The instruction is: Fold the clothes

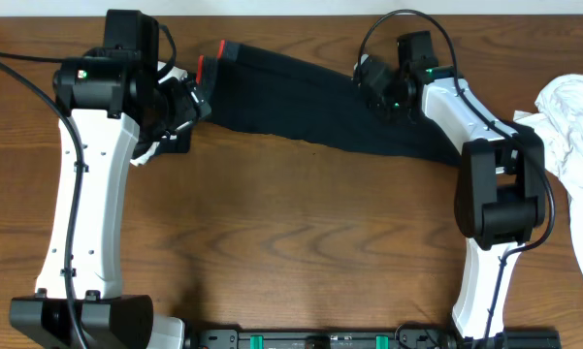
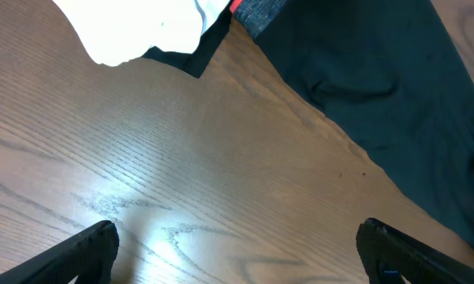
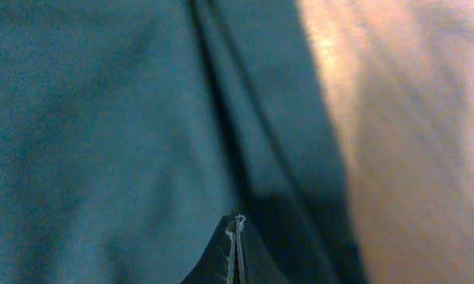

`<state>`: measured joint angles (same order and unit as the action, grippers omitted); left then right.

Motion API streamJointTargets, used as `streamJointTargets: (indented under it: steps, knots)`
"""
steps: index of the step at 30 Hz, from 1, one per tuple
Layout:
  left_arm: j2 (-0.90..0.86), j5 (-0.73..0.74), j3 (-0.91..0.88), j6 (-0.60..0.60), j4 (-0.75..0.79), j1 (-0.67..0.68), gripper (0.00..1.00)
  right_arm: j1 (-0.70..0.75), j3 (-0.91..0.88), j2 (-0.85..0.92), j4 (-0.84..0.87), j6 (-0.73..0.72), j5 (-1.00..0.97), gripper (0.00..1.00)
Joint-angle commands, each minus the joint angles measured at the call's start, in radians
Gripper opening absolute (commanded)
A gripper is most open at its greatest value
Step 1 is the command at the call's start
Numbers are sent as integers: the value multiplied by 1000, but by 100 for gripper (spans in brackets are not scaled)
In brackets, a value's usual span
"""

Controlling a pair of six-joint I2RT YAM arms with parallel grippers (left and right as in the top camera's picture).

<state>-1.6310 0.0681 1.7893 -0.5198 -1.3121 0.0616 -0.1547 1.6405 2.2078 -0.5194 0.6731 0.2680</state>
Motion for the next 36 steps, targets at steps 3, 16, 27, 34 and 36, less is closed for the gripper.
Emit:
streamJointTargets:
  steps: [3, 16, 27, 34, 36]
  knots:
    - [-1, -8, 12, 2, -5, -2, 98, 29, -5, 5, 57, -45, -35, 1]
    - [-1, -8, 12, 2, -5, -2, 98, 24, -4, 3, 10, -37, 37, 40]
    - [-1, -8, 12, 2, -5, -2, 98, 24, -5, 3, -60, 66, 80, 24]
    - [-1, -8, 12, 2, -5, -2, 98, 23, -8, 17, -59, 92, 80, 23]
    - [-1, -8, 12, 2, -5, -2, 98, 23, -8, 35, -57, 92, 80, 25]
